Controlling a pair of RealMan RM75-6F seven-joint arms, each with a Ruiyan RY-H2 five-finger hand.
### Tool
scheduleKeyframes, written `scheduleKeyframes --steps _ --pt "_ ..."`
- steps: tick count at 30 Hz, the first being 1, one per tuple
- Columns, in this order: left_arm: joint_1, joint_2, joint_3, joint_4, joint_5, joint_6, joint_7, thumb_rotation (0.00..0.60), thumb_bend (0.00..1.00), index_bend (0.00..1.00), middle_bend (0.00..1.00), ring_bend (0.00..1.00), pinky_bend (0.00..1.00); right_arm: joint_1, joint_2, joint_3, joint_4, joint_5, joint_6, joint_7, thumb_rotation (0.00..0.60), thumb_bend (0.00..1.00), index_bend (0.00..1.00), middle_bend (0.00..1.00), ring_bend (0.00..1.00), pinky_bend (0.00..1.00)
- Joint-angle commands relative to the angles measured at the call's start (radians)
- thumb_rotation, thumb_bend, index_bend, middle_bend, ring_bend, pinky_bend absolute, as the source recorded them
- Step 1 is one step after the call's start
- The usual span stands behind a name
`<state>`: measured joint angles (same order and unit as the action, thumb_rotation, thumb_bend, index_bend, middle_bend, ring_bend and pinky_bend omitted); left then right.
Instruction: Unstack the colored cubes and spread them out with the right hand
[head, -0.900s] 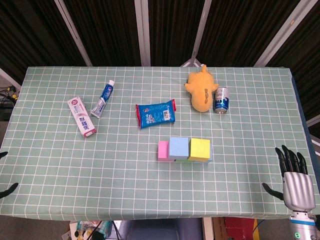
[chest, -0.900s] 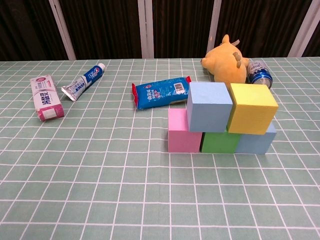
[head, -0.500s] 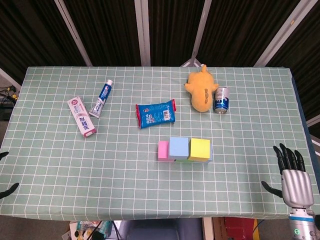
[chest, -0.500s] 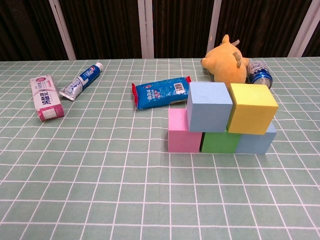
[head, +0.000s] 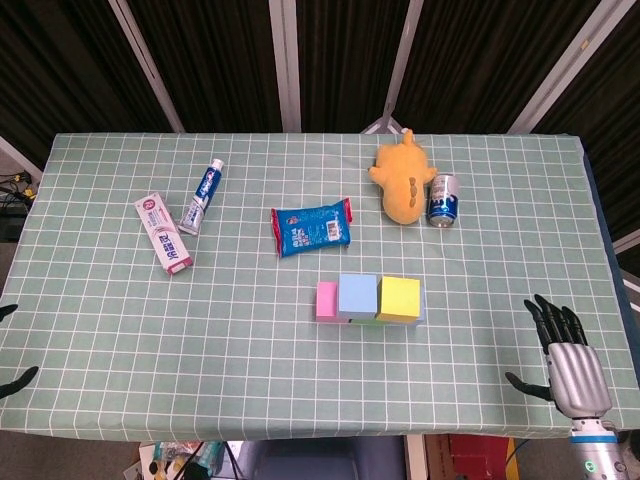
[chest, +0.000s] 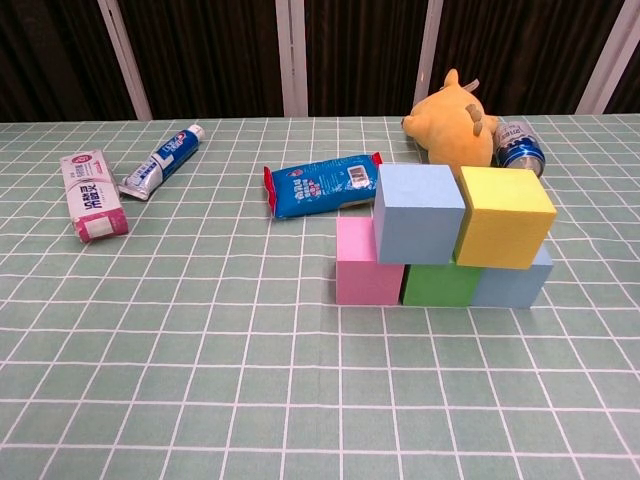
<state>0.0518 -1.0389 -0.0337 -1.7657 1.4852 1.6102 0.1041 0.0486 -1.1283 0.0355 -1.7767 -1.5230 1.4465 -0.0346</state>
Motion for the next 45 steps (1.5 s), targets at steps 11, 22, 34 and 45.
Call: scheduleKeyframes --steps 11,22,34,45 --pt "0.007 0.009 0.006 0.0 0.017 0.012 -0.017 0.6 0.1 0.2 0.0 0.0 0.0 0.108 -0.046 0.053 0.032 0.078 -0.159 0.236 0.6 0.04 0.0 0.0 0.06 0.0" --pt "0.0 0.006 0.004 0.002 0.014 -0.001 -0.011 0.6 0.1 0.2 0.0 0.0 0.0 0.18 -0.091 0.108 -0.071 0.221 -0.237 0.085 0.6 0.04 0.0 0.0 0.06 0.0" --pt "0.003 0.011 0.001 -0.003 -0.002 -0.001 -0.018 0.6 0.1 0.2 0.0 0.0 0.0 0.256 -0.166 0.135 -0.172 0.316 -0.28 -0.074 0.6 0.04 0.0 0.0 0.06 0.0" --pt "0.005 0.038 -0.005 -0.048 -0.074 -0.036 -0.009 0.6 0.1 0.19 0.0 0.0 0.0 0.355 -0.254 0.194 -0.216 0.438 -0.275 -0.263 0.6 0.04 0.0 0.0 0.06 0.0"
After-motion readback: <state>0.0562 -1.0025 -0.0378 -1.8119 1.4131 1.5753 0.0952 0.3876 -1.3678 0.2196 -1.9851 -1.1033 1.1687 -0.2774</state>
